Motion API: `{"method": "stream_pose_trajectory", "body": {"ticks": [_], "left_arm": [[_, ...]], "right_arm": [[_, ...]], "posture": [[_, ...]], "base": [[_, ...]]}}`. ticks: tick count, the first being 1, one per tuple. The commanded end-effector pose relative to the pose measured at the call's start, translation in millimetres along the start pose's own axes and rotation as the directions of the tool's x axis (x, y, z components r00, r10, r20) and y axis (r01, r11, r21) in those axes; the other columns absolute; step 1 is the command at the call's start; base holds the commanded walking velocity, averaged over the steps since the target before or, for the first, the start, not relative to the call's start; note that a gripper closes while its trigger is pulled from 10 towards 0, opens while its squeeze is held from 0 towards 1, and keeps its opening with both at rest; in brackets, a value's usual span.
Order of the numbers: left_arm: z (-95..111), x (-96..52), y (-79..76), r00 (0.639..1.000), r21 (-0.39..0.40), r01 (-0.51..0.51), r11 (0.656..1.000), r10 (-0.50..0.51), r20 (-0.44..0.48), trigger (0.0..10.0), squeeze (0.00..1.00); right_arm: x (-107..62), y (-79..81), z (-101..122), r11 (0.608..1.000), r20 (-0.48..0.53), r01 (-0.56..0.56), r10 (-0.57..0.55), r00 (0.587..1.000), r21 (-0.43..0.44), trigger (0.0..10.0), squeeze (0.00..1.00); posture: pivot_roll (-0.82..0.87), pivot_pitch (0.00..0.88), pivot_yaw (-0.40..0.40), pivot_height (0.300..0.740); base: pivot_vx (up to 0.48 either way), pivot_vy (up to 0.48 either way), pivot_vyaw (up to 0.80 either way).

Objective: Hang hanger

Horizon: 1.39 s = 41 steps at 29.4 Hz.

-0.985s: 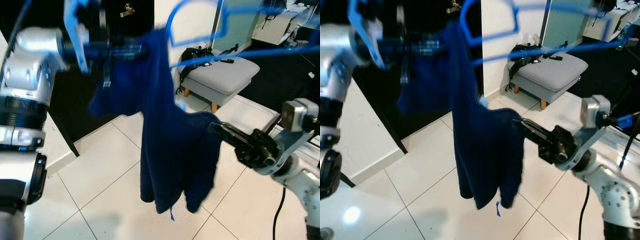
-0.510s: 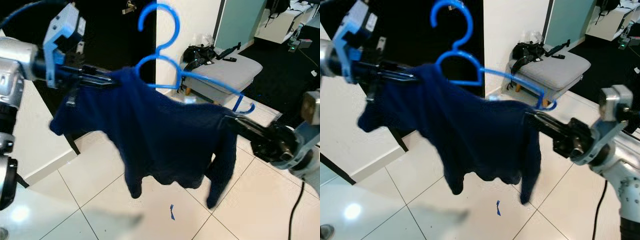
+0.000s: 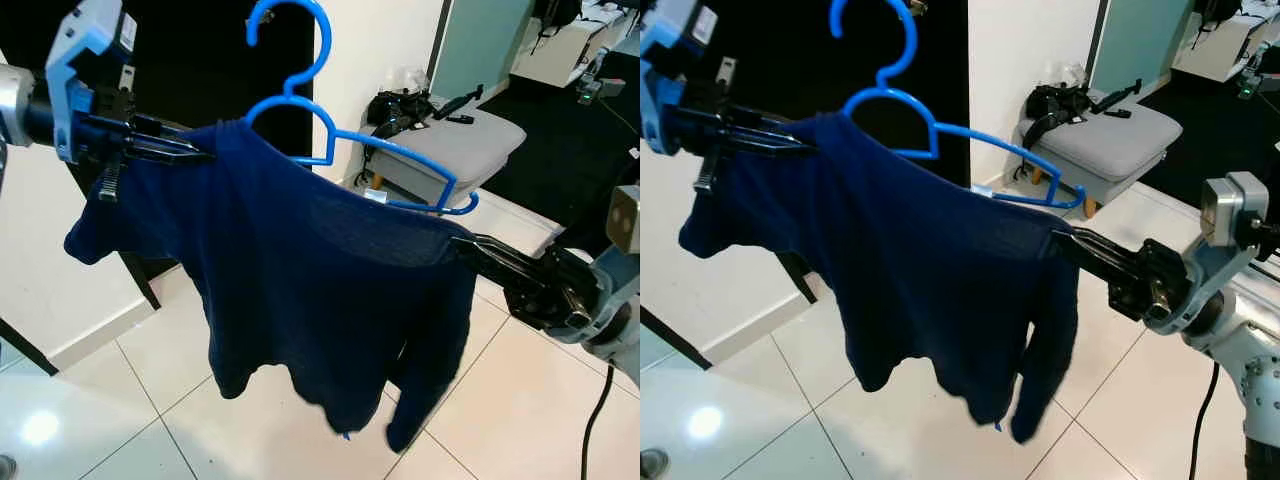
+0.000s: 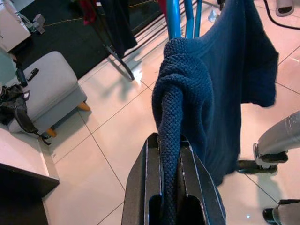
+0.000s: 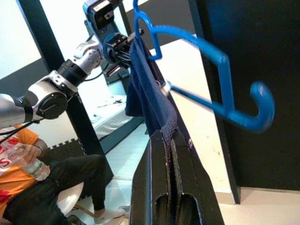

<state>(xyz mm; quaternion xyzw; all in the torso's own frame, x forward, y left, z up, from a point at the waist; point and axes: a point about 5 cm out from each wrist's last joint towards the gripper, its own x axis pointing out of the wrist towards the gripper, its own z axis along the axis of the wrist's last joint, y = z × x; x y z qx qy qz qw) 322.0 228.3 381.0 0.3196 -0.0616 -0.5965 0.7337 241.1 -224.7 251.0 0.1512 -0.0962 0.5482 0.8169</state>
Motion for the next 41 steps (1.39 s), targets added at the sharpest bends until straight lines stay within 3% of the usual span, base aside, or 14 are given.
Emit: {"method": "stream_pose_trajectory", "body": {"ticks": [1, 11, 21, 26, 30, 31, 32, 37, 41], "left_arm": [[7.0, -10.6, 0.9, 1.000, 0.008, -0.003, 1.000, 0.003, 0.001, 10.0, 0.00], [4.7, -12.3, 0.8, 1.000, -0.018, 0.007, 1.000, -0.008, -0.008, 10.0, 0.00], [-12.1, -19.5, -5.3, 0.979, -0.031, 0.042, 0.999, -0.047, -0.197, 10.0, 0.00], [-14.2, -19.6, -7.2, 0.976, -0.038, 0.058, 0.998, -0.064, -0.209, 10.0, 0.00], [-13.0, -18.9, -5.9, 0.980, -0.027, 0.054, 0.998, -0.058, -0.191, 10.0, 0.00], [-7.3, -12.3, 3.9, 0.996, 0.021, -0.002, 1.000, 0.004, -0.091, 10.0, 0.00], [-5.6, -9.4, 7.8, 0.998, 0.033, -0.027, 0.999, 0.029, -0.053, 10.0, 0.00], [0.0, -1.7, 13.7, 0.995, 0.023, -0.078, 0.997, 0.076, 0.057, 10.0, 0.00], [0.6, 0.4, 12.6, 0.995, 0.015, -0.057, 0.998, 0.056, 0.079, 10.0, 0.00]], "right_arm": [[2.4, 3.2, -1.4, 1.000, -0.021, -0.015, 0.015, 1.000, -0.016, 0.0, 0.00], [2.6, 4.8, -3.7, 1.000, -0.034, -0.012, 0.012, 0.999, -0.012, 0.0, 0.00], [1.6, 4.4, -2.1, 1.000, -0.043, -0.009, 0.008, 0.999, -0.022, 0.0, 0.00], [1.5, 4.4, -1.8, 1.000, -0.045, -0.009, 0.008, 0.999, -0.024, 0.0, 0.00], [1.9, 4.6, -1.9, 1.000, -0.048, -0.009, 0.008, 0.999, -0.025, 0.0, 0.00], [7.7, 6.7, -6.9, 0.999, -0.061, -0.029, 0.028, 0.998, -0.016, 0.0, 0.00], [10.0, 7.4, -9.2, 0.999, -0.066, -0.037, 0.036, 0.997, -0.011, 0.0, 0.00], [21.1, 12.0, -18.1, 0.997, -0.094, -0.074, 0.074, 0.993, 0.006, 0.0, 0.00], [26.1, 13.8, -21.1, 0.996, -0.100, -0.084, 0.084, 0.991, 0.009, 0.0, 0.00]], "posture": [[0.08, 0.063, 0.025, 0.740], [0.08, 0.066, 0.032, 0.740], [0.08, 0.071, 0.032, 0.740], [0.08, 0.071, 0.032, 0.740], [0.08, 0.071, 0.032, 0.740], [0.08, 0.068, 0.029, 0.740], [0.08, 0.068, 0.029, 0.740], [0.07, 0.064, 0.029, 0.740], [0.07, 0.064, 0.030, 0.740]], "base": [[0.000, 0.000, 0.00], [0.000, 0.000, 0.00], [0.000, 0.000, 0.00], [0.000, 0.000, 0.00], [0.000, 0.000, 0.00], [0.000, 0.000, 0.00], [0.000, 0.000, 0.00], [0.000, 0.000, 0.00], [0.000, 0.000, 0.00]]}}
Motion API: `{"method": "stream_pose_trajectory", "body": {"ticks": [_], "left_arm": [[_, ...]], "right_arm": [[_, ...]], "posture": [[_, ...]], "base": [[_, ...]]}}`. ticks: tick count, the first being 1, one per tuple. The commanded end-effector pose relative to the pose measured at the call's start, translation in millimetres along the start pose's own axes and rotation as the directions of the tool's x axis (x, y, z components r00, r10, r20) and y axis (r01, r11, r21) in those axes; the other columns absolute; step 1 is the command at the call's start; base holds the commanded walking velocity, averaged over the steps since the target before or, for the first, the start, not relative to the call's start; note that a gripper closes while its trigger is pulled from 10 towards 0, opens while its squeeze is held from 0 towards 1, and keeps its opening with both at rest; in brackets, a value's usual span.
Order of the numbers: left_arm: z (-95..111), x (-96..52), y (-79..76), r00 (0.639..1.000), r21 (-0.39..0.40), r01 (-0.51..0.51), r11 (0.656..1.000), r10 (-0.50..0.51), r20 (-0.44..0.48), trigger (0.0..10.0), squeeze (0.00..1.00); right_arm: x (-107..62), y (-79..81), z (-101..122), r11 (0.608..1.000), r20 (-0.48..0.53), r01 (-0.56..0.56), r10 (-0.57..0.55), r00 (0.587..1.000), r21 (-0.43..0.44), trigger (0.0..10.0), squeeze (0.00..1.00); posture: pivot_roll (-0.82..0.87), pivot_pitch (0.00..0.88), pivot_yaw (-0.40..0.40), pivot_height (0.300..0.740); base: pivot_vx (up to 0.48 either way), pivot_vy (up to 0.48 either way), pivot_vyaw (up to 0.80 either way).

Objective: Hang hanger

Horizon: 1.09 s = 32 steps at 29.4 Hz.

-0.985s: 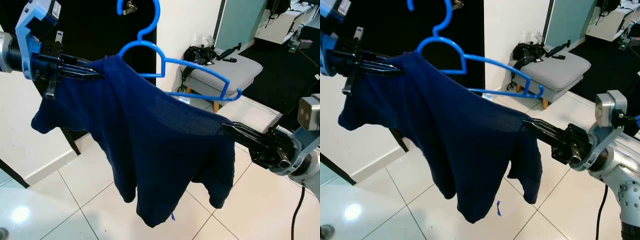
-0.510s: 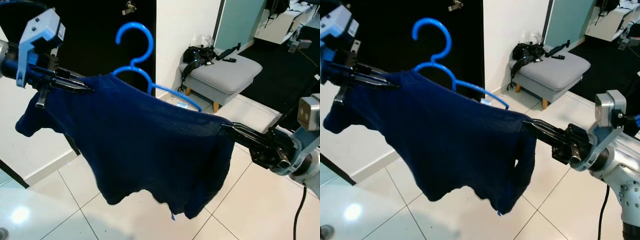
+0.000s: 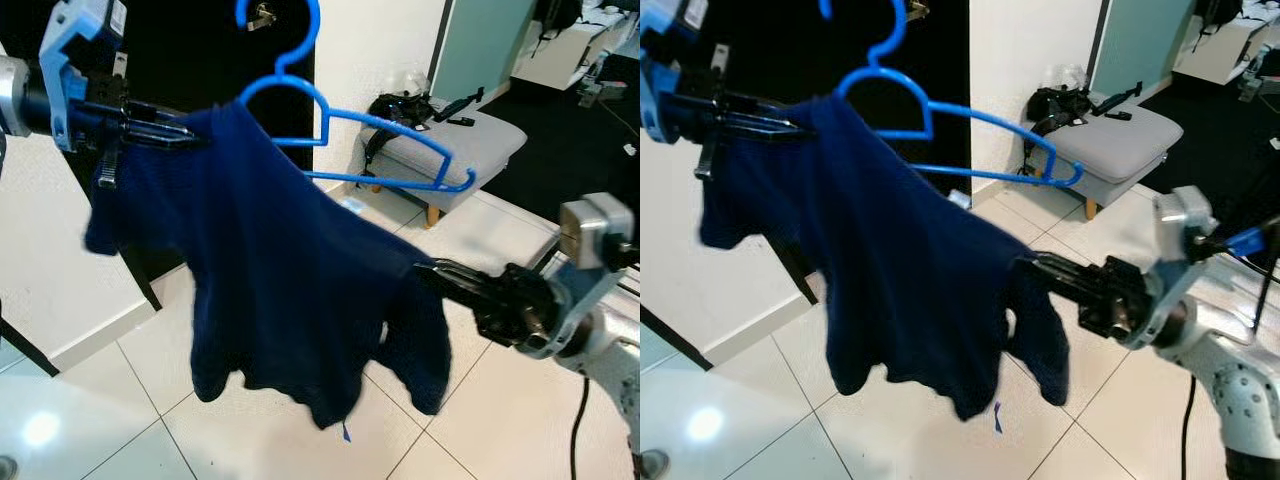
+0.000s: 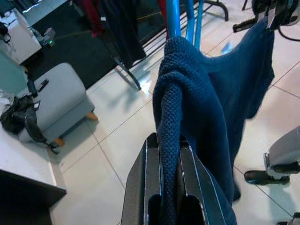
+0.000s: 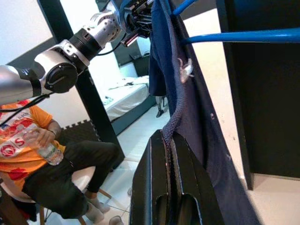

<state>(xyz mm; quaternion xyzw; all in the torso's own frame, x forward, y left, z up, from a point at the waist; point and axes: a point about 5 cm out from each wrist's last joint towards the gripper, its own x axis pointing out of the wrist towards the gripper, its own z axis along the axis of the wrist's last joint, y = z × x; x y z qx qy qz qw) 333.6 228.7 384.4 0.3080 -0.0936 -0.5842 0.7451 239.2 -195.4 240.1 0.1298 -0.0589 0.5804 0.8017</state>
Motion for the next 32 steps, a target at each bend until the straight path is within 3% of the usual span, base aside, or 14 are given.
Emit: {"method": "stream_pose_trajectory", "body": {"ticks": [1, 7, 10, 14, 18, 23, 25, 26, 28, 29, 32], "left_arm": [[3.6, -1.0, 0.7, 1.000, -0.001, 0.004, 1.000, -0.004, 0.029, 10.0, 0.00], [1.6, -4.4, -6.3, 0.997, -0.032, 0.076, 0.997, -0.076, 0.012, 10.0, 0.00], [0.0, -10.7, -18.8, 0.990, -0.089, 0.136, 0.987, -0.138, -0.015, 10.0, 0.00], [-5.0, -14.9, -19.5, 0.990, -0.128, 0.126, 0.984, -0.133, -0.045, 10.0, 0.00], [-18.0, -23.9, -27.4, 0.982, -0.216, 0.128, 0.968, -0.154, -0.108, 10.0, 0.00], [-24.7, -27.8, -29.3, 0.981, -0.239, 0.116, 0.964, -0.149, -0.123, 10.0, 0.00], [-26.7, -25.6, -26.8, 0.977, -0.190, 0.112, 0.975, -0.143, -0.157, 10.0, 0.00], [-26.0, -22.6, -24.6, 0.975, -0.158, 0.115, 0.981, -0.142, -0.172, 10.0, 0.00], [-24.2, -19.4, -23.3, 0.973, -0.127, 0.124, 0.984, -0.146, -0.180, 10.0, 0.00], [-17.0, -9.8, -20.7, 0.970, -0.056, 0.153, 0.987, -0.161, -0.184, 10.0, 0.00], [-11.1, 0.5, -19.8, 0.966, -0.003, 0.185, 0.983, -0.183, -0.183, 10.0, 0.00]], "right_arm": [[6.4, 3.3, -0.7, 1.000, -0.012, -0.024, 0.024, 1.000, -0.012, 0.0, 0.00], [5.3, 3.0, -0.5, 1.000, -0.015, -0.015, 0.014, 1.000, -0.019, 0.0, 0.00], [1.4, 1.8, 2.9, 0.999, -0.021, 0.003, -0.004, 1.000, -0.037, 0.0, 0.00], [-1.5, 1.5, 7.7, 0.998, -0.024, 0.012, -0.014, 1.000, -0.058, 0.0, 0.00], [-5.7, 1.5, 13.6, 0.996, -0.025, 0.023, -0.025, 0.999, -0.082, 0.0, 0.00], [-8.9, 0.6, 14.0, 0.995, -0.036, 0.037, -0.040, 0.999, -0.091, 0.0, 0.00], [-7.3, 1.0, 10.1, 0.996, -0.056, 0.033, -0.038, 0.998, -0.086, 0.0, 0.00], [-5.4, 0.4, 6.5, 0.995, -0.081, 0.040, -0.047, 0.996, -0.087, 10.0, 0.00], [-3.6, -0.9, 3.0, 0.995, -0.101, 0.049, -0.057, 0.993, -0.085, 10.0, 0.00], [0.9, -3.6, -1.6, 0.995, -0.119, 0.056, -0.066, 0.991, -0.086, 10.0, 0.96], [4.1, -4.9, 0.6, 0.993, -0.108, 0.054, -0.065, 0.992, -0.102, 10.0, 1.00]], "posture": [[0.07, 0.064, 0.030, 0.740], [0.08, 0.067, 0.035, 0.740], [0.07, 0.068, 0.038, 0.740], [0.07, 0.068, 0.038, 0.740], [0.07, 0.066, 0.041, 0.740], [0.07, 0.066, 0.040, 0.740], [0.07, 0.067, 0.038, 0.740], [0.07, 0.067, 0.035, 0.740], [0.07, 0.067, 0.035, 0.740], [0.08, 0.065, 0.034, 0.740], [0.08, 0.065, 0.034, 0.740]], "base": [[0.000, 0.000, 0.00], [0.000, 0.000, 0.00], [0.000, 0.000, 0.00], [0.000, 0.000, 0.00], [0.000, 0.000, 0.00], [0.000, 0.000, 0.00], [0.000, 0.000, 0.00], [0.000, 0.000, 0.00], [0.000, 0.000, 0.00], [0.000, 0.000, 0.00], [0.000, 0.000, 0.00]]}}
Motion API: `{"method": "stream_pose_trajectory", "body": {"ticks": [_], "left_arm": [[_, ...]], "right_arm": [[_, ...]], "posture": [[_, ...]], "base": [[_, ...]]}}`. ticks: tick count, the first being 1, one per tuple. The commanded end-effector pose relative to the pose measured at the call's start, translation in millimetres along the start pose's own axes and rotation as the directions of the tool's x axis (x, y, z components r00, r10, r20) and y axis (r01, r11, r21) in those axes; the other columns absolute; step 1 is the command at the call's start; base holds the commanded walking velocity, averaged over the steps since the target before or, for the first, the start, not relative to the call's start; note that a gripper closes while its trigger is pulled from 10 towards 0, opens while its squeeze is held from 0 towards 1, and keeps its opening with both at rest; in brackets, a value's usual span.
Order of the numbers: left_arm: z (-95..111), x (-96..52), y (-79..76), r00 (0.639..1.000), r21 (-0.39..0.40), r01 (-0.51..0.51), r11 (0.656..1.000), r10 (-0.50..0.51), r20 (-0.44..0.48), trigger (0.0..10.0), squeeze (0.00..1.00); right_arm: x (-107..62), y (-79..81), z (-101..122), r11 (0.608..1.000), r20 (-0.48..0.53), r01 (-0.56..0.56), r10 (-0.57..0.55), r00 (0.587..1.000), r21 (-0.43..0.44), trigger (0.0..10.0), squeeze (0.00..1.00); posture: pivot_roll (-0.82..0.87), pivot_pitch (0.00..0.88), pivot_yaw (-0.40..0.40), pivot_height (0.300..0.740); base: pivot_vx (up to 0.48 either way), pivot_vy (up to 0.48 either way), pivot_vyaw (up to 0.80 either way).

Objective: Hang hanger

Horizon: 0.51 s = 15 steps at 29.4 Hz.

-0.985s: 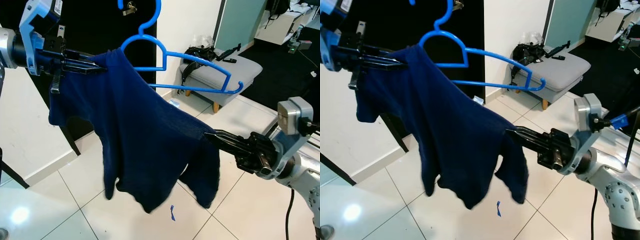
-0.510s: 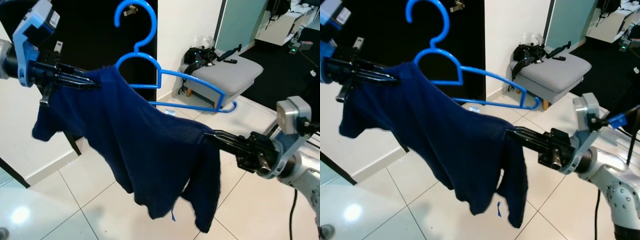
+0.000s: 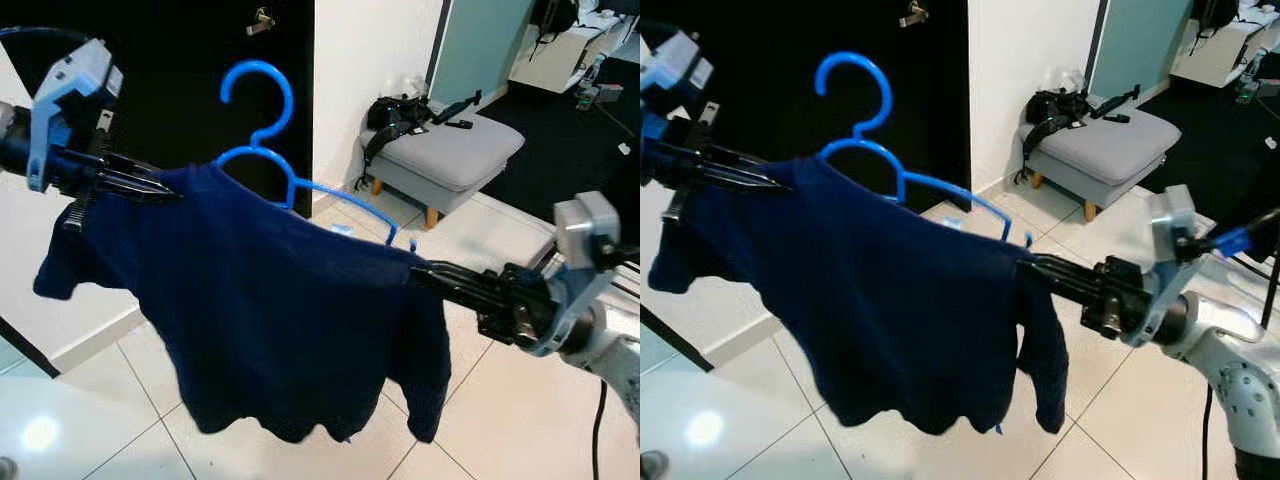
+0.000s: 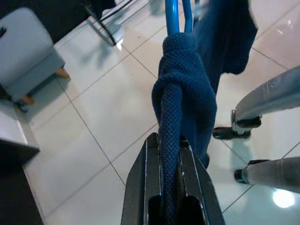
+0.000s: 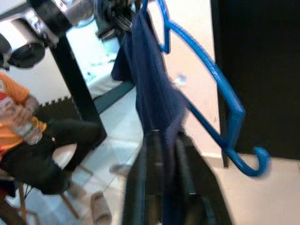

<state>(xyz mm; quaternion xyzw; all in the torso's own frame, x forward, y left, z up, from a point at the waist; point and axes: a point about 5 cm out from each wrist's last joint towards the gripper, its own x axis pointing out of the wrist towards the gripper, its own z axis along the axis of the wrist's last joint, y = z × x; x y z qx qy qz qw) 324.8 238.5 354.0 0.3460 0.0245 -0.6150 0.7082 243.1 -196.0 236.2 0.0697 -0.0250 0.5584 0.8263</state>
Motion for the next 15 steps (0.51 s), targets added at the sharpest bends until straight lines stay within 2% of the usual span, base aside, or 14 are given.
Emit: {"method": "stream_pose_trajectory", "body": {"ticks": [1, 3, 7, 15], "left_arm": [[13.0, 2.5, 3.3, 1.000, 0.080, 0.009, 0.997, -0.009, 0.004, 10.0, 0.00], [15.6, 10.2, 2.1, 0.999, 0.113, 0.039, 0.993, -0.039, -0.007, 10.0, 0.00], [17.2, 16.9, -0.1, 0.998, 0.129, 0.069, 0.989, -0.069, -0.005, 10.0, 0.00], [17.9, 30.6, -1.0, 0.989, 0.193, 0.129, 0.973, -0.113, -0.096, 10.0, 0.00]], "right_arm": [[3.9, -0.5, 4.5, 0.999, 0.011, -0.003, 0.004, 1.000, -0.033, 10.0, 1.00], [4.9, 0.1, 11.9, 0.999, 0.037, -0.016, 0.018, 0.999, -0.051, 10.0, 1.00], [3.0, 5.3, 22.1, 0.996, 0.063, -0.057, 0.062, 0.996, -0.068, 10.0, 1.00], [0.1, 14.6, 49.3, 0.980, 0.093, -0.084, 0.102, 0.990, -0.183, 10.0, 1.00]], "posture": [[0.08, 0.065, 0.034, 0.740], [0.08, 0.064, 0.036, 0.740], [0.07, 0.062, 0.035, 0.740], [0.07, 0.061, 0.039, 0.740]], "base": [[0.000, 0.000, 0.00], [0.000, 0.000, 0.00], [0.000, 0.000, 0.00], [0.000, 0.000, 0.00]]}}
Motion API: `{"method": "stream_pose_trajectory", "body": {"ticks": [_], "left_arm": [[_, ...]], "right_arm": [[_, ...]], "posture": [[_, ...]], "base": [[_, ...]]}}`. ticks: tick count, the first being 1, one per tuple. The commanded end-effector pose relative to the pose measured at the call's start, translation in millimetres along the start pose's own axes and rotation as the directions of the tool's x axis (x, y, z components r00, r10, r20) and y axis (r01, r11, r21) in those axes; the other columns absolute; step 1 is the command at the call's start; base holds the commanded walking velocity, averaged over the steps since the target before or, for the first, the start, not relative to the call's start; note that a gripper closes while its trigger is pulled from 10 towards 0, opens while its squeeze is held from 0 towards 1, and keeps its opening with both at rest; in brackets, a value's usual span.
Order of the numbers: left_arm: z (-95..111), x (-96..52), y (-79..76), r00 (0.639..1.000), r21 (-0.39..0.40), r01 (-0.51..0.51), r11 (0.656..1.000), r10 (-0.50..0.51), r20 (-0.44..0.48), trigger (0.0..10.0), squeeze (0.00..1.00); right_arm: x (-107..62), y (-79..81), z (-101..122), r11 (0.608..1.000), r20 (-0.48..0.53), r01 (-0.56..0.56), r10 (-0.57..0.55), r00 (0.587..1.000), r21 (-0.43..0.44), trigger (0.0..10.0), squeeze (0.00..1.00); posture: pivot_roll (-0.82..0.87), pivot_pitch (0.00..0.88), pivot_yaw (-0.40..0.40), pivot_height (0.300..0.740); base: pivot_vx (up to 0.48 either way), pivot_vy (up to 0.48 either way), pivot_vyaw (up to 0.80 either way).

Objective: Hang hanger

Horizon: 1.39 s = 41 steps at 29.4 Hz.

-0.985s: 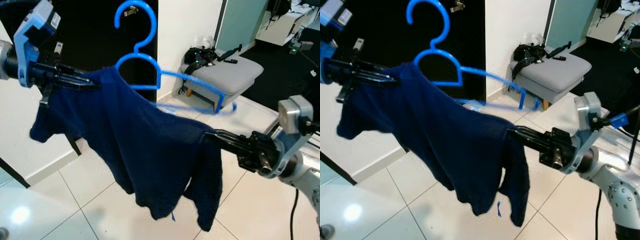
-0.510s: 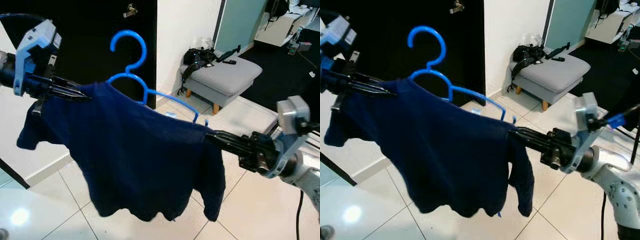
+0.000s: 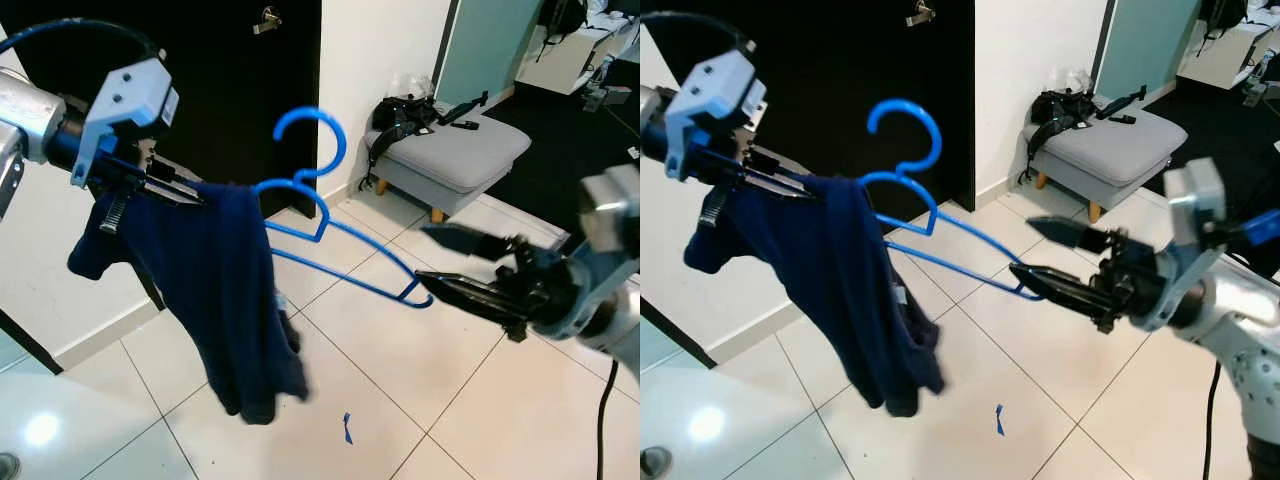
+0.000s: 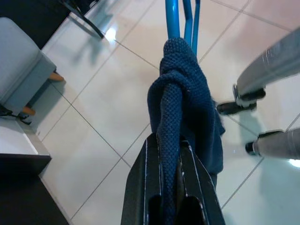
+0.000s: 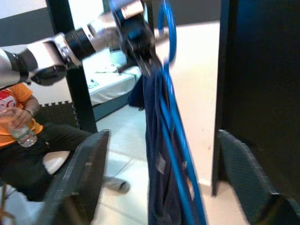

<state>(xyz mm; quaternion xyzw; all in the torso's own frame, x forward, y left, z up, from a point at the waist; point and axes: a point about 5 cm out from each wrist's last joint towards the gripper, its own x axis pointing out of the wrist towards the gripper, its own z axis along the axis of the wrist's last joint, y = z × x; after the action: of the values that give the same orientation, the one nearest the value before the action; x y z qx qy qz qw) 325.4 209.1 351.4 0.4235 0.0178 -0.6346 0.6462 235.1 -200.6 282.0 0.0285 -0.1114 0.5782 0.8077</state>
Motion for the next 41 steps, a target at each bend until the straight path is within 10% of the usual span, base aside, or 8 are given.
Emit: {"method": "stream_pose_trajectory", "body": {"ticks": [1, 8, 9, 11, 20, 21, 23, 41], "left_arm": [[6.2, 5.3, 1.4, 0.999, 0.048, 0.032, 0.998, -0.032, -0.017, 10.0, 0.00], [13.4, 11.9, 3.3, 0.999, 0.090, 0.049, 0.995, -0.048, -0.018, 10.0, 0.00], [15.9, 14.0, 3.5, 0.998, 0.101, 0.055, 0.993, -0.054, -0.012, 10.0, 0.00], [18.8, 16.3, 3.8, 0.998, 0.116, 0.061, 0.991, -0.060, -0.007, 10.0, 0.00], [28.9, 25.6, 3.3, 0.996, 0.165, 0.087, 0.982, -0.092, 0.017, 10.0, 0.00], [30.0, 29.3, 1.6, 0.994, 0.171, 0.101, 0.980, -0.107, 0.024, 10.0, 0.00], [31.5, 34.5, -1.0, 0.991, 0.179, 0.120, 0.977, -0.128, 0.034, 10.0, 0.00], [37.1, 56.5, -6.0, 0.980, 0.214, 0.169, 0.962, -0.187, 0.065, 10.0, 0.00]], "right_arm": [[4.8, 3.4, 7.5, 0.999, 0.020, -0.021, 0.022, 1.000, -0.038, 10.0, 1.00], [17.5, 0.1, 5.5, 0.997, 0.005, -0.013, 0.013, 1.000, -0.079, 10.0, 0.84], [20.6, 0.2, 1.7, 0.997, -0.006, -0.021, 0.021, 1.000, -0.073, 10.0, 0.33], [25.5, -0.8, -5.0, 0.997, -0.035, -0.022, 0.020, 0.999, -0.070, 10.0, 0.00], [38.8, -13.1, -26.6, 0.996, -0.140, 0.044, -0.054, 0.989, -0.074, 10.0, 0.00], [41.3, -16.7, -29.3, 0.995, -0.152, 0.066, -0.078, 0.985, -0.080, 4.4, 0.00], [44.5, -20.1, -31.2, 0.992, -0.154, 0.090, -0.103, 0.983, -0.086, 0.0, 0.00], [54.1, -11.6, -33.1, 0.997, -0.135, 0.017, -0.028, 0.990, -0.079, 0.0, 0.00]], "posture": [[0.07, 0.061, 0.039, 0.740], [0.08, 0.059, 0.040, 0.740], [0.08, 0.053, 0.037, 0.740], [0.08, 0.056, 0.039, 0.740], [0.08, 0.047, 0.044, 0.740], [0.08, 0.045, 0.044, 0.740], [0.08, 0.045, 0.044, 0.740], [0.07, 0.039, 0.046, 0.740]], "base": [[0.000, 0.000, 0.00], [0.000, 0.000, 0.00], [0.000, 0.000, 0.00], [0.000, 0.000, 0.00], [0.000, 0.000, 0.00], [0.000, 0.000, 0.00], [0.000, 0.000, 0.00], [0.000, 0.000, 0.00]]}}
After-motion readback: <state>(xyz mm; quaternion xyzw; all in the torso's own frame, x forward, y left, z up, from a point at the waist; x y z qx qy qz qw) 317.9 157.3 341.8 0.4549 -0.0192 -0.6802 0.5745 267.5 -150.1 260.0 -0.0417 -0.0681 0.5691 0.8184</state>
